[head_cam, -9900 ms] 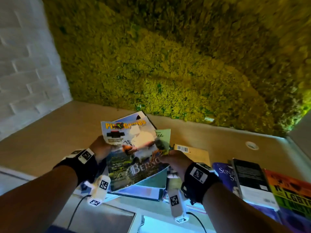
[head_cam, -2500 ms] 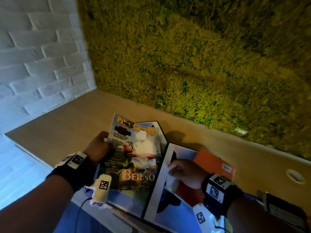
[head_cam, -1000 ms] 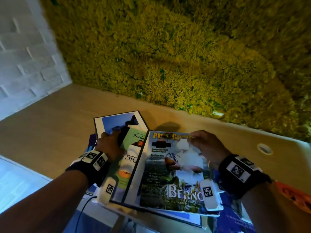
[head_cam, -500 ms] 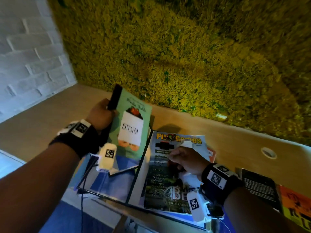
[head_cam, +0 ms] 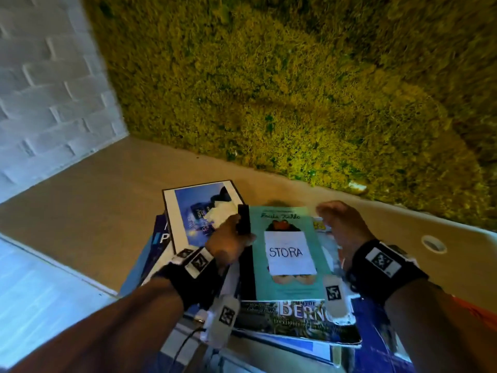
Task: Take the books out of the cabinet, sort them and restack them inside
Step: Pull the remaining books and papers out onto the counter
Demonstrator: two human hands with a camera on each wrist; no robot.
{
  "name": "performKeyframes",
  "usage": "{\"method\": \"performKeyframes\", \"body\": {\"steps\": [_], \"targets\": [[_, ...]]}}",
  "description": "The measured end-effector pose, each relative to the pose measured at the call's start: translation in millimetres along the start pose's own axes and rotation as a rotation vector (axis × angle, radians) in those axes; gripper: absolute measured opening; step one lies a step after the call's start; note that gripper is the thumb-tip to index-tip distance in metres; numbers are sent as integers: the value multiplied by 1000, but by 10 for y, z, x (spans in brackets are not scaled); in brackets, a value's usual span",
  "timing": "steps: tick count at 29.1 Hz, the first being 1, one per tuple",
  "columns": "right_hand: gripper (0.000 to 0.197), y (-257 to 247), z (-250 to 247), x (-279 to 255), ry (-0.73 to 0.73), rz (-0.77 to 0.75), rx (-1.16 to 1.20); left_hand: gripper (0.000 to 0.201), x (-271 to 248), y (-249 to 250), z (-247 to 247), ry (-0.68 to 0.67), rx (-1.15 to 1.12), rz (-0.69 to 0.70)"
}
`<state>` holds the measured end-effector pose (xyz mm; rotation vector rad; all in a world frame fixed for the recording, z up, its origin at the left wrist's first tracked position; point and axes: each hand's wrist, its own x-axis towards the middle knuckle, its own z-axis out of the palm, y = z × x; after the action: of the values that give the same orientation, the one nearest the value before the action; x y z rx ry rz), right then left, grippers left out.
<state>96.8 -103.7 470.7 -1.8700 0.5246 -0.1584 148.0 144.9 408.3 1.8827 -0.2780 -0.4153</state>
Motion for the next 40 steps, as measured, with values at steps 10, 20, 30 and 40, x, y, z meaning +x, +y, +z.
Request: {"method": "performKeyframes", "body": {"steps": [10, 20, 30, 40], "targets": [[55, 261, 440, -21, -254, -159, -718, 106, 56, -497, -1258, 429, 579, -384], [74, 509, 259, 227, -162, -3, -996, 82, 255, -280, -1388, 538, -61, -149], [48, 247, 128, 221, -86, -82, -826, 37, -11, 481, -1737, 581, -555, 135], [25, -30, 485, 34, -196, 78, 381, 22, -275, 160, -813, 202, -563, -131]]}}
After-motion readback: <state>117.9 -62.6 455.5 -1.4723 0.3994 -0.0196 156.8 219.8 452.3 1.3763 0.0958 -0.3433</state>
